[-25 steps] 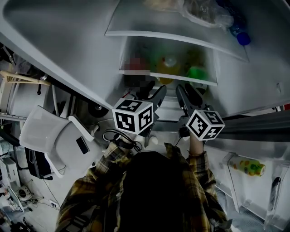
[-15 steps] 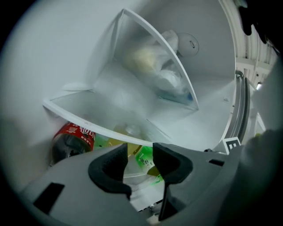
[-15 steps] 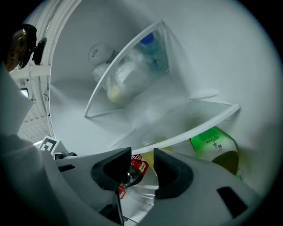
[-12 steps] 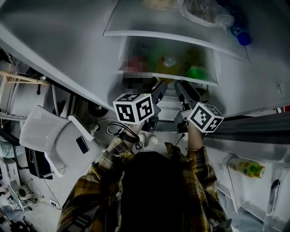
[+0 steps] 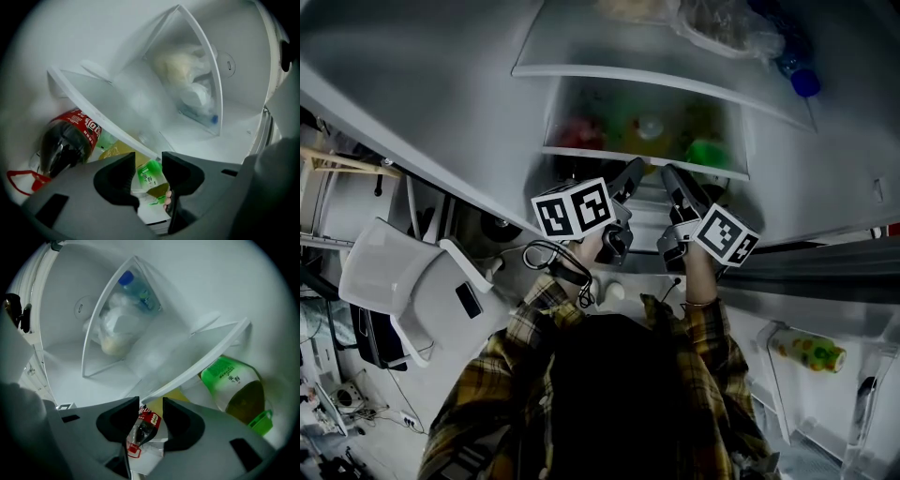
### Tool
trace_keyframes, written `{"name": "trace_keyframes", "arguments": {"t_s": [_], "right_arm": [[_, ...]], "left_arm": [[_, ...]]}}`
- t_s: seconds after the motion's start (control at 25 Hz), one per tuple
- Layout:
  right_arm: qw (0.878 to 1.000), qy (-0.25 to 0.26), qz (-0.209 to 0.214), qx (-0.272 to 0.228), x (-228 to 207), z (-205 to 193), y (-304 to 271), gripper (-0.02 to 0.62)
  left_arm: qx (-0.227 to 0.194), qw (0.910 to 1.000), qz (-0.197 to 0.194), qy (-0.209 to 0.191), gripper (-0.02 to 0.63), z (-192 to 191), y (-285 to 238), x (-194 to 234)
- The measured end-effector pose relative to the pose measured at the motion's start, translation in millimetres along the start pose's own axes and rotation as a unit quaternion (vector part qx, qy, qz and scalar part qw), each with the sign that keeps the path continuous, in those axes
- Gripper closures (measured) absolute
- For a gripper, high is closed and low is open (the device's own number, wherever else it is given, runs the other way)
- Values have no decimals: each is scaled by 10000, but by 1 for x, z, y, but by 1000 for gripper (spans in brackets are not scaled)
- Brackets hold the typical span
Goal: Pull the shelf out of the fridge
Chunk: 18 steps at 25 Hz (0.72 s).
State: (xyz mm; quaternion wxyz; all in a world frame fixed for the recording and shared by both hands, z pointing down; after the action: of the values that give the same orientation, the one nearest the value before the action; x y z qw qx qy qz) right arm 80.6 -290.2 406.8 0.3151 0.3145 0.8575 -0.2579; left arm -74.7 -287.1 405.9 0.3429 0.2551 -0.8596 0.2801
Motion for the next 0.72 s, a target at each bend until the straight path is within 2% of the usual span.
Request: {"name": "trace_keyframes", "arguments": {"t_s": [0.4, 0.72], "right_arm": [[9978, -513, 404, -76, -3, 3, -9, 448], [9956, -751, 562, -84, -4, 13, -25, 448]], "left_arm": [[-50, 9998, -115, 133, 434, 8, -10, -1], [-68, 9998, -99, 157, 434, 14, -17, 1]]}}
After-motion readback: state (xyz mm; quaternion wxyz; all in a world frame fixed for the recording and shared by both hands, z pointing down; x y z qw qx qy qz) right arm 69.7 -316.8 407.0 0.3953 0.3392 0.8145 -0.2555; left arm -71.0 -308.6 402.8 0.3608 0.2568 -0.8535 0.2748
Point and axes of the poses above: the fingertips, and each gripper's own axes: y backward along the fingers, x to its left, z out of its top, the point moved 6 cm from there along y, backward along the fingers, and after that the axes turned 8 degrees about x, right-handed, at the moved point
